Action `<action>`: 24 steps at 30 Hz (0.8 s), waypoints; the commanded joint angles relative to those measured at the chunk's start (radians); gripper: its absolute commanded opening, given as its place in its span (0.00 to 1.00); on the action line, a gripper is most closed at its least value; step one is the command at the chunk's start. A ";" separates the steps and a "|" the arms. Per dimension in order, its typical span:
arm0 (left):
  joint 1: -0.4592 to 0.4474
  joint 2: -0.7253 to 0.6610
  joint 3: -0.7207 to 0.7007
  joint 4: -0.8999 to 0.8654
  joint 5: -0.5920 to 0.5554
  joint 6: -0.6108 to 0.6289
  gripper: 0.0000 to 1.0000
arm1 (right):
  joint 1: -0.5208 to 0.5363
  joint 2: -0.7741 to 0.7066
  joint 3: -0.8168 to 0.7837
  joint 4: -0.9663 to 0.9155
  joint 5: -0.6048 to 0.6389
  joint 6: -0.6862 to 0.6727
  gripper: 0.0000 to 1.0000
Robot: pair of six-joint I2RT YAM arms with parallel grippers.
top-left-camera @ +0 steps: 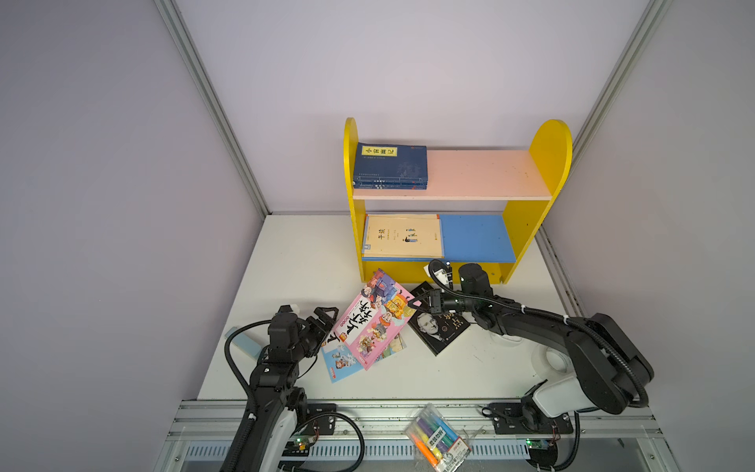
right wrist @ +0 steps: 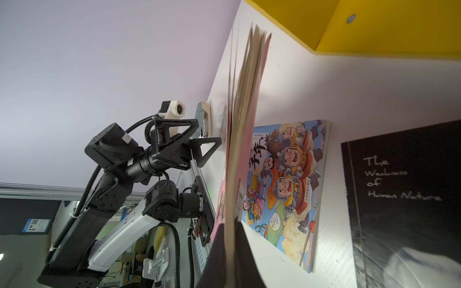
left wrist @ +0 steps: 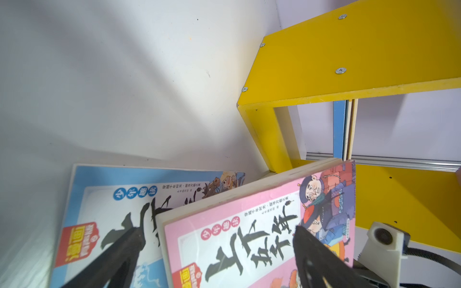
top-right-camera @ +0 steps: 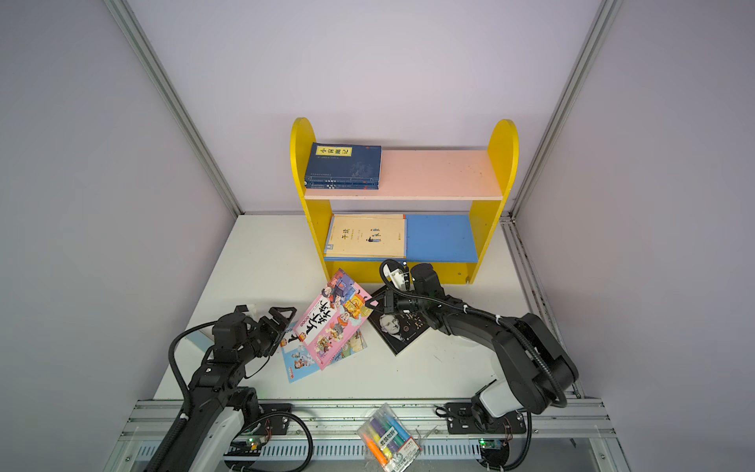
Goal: Stacking books/files
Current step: Place the book on the bookshelf.
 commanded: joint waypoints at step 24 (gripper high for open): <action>0.002 0.016 0.027 0.021 -0.013 0.034 0.98 | -0.320 -0.401 -0.019 -0.058 0.026 0.107 0.03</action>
